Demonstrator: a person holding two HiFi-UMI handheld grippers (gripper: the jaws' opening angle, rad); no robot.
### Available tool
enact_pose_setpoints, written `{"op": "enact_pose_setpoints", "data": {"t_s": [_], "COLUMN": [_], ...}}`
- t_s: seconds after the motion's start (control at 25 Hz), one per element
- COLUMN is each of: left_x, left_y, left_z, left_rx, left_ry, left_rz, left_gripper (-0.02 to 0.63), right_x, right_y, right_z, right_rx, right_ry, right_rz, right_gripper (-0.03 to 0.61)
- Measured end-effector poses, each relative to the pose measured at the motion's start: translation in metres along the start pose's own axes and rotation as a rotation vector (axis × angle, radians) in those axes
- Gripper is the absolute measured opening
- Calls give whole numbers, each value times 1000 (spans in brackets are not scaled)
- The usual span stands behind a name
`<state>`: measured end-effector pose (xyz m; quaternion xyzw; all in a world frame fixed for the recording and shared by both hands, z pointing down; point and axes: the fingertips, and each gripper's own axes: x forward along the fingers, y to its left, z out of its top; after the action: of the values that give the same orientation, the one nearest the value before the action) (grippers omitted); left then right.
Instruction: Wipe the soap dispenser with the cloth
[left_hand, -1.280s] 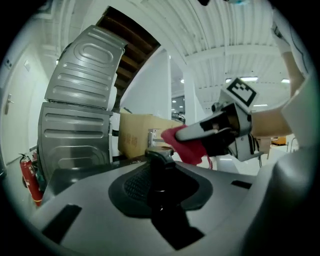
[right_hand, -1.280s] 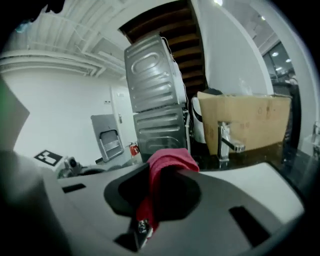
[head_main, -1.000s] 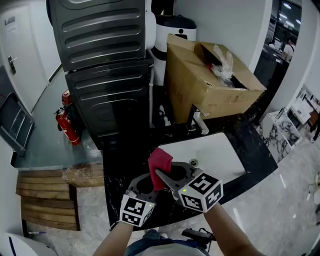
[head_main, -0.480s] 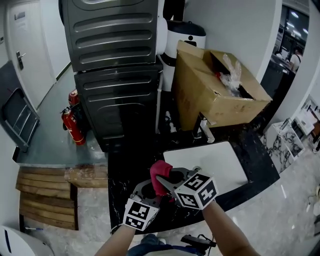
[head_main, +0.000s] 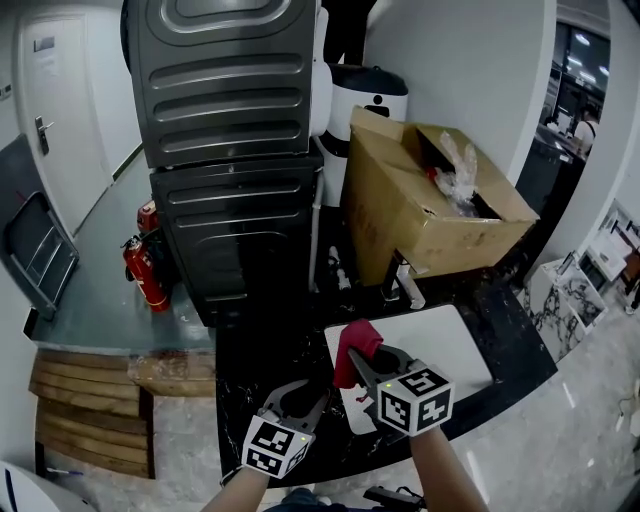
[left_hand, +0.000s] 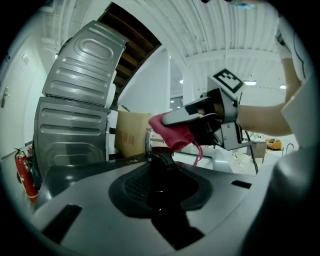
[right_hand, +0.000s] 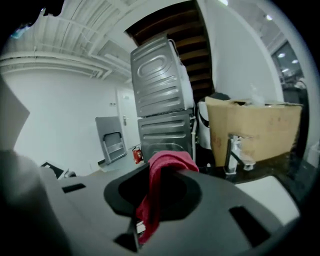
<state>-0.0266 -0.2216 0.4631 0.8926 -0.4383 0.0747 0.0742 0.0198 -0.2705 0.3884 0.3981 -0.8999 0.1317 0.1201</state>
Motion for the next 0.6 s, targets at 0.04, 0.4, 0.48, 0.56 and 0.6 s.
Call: {"op": "enact_pose_setpoints", "data": {"t_s": [0.04,0.4,0.48,0.56,0.6], "left_x": [0,-44,-53,-57,-58], "left_y": [2,51,68,80,84], "left_z": [1,93,106,111,113], "left_rx": [-34,-562,-678,-762,-794], "left_ry": [-5,-435,-518,-568,-585], "left_rz": [-9,-185,-201,-204,-209], "left_gripper": [101,100,100,100,100], "right_x": [-10,-66,-67,-62,-58], "right_y": [-9,-52,-47,-39,-33], "right_z": [2,10,10,8,6], "right_rx": [19,125,119,105,97], "right_ry": [-22,-139,-143,-133,-126], "right_rz": [-32,-177,-166,-142,-125], "right_gripper": [51,51,51,51,51]}}
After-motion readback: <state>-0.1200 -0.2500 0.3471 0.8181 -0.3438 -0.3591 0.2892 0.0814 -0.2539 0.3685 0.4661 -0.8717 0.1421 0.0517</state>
